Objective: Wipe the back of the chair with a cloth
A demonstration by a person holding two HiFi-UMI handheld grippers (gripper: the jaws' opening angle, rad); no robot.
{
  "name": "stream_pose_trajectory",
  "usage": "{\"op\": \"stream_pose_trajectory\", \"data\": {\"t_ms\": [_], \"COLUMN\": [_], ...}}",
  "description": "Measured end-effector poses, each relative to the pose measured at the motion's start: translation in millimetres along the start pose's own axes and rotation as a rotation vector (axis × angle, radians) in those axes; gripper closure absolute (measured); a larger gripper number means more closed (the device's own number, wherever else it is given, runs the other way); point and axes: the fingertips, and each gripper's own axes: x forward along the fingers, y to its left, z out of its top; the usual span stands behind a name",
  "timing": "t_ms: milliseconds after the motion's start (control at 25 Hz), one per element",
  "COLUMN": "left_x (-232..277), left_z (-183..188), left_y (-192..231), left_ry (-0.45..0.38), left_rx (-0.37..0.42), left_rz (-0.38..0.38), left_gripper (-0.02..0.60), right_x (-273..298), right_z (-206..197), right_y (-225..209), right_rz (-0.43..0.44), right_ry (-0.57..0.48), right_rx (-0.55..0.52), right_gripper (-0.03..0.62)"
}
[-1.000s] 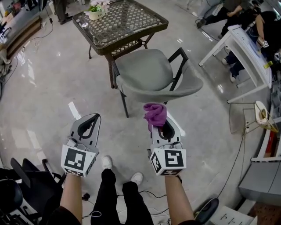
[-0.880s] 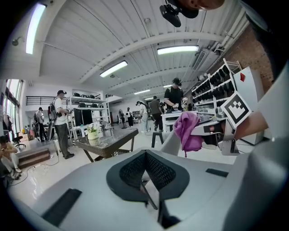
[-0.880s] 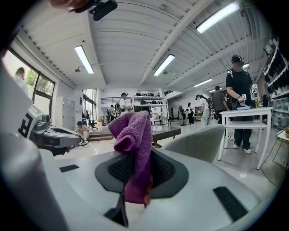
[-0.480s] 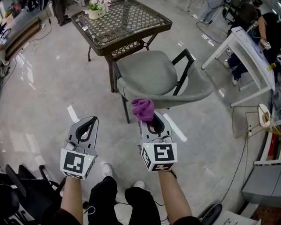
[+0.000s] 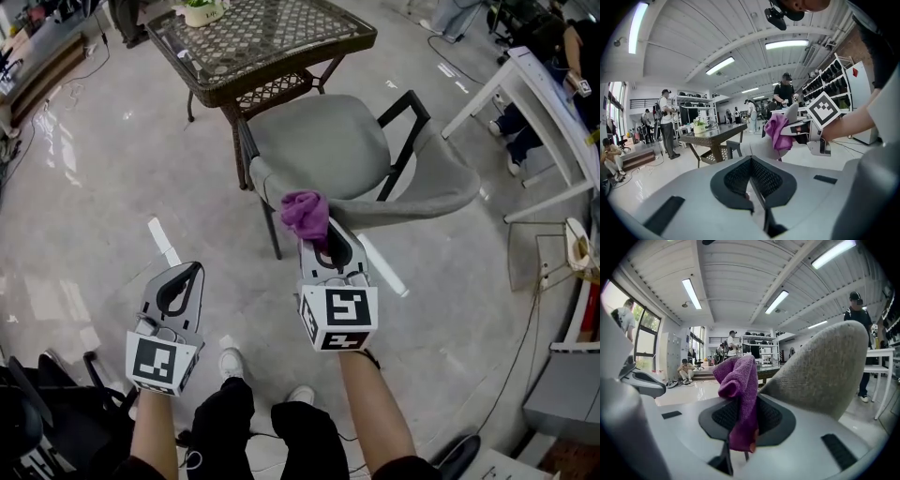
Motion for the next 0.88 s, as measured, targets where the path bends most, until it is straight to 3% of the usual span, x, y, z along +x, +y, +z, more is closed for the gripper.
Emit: {"op": "stream_pose_trajectory", "data": {"t_ms": [880], "left_x": [39], "left_z": [22], "left_y": [-78], "left_ry": [-0.015], "left_rx": [0.032], "left_rz": [-0.125], "left_gripper": [0.572], "right_x": [-75], "right_z": [20], "right_y": [-95], "right_rz": [-0.135], "right_ry": [-0.059], "right_rx": [-0.044], "right_gripper": [0.5]}}
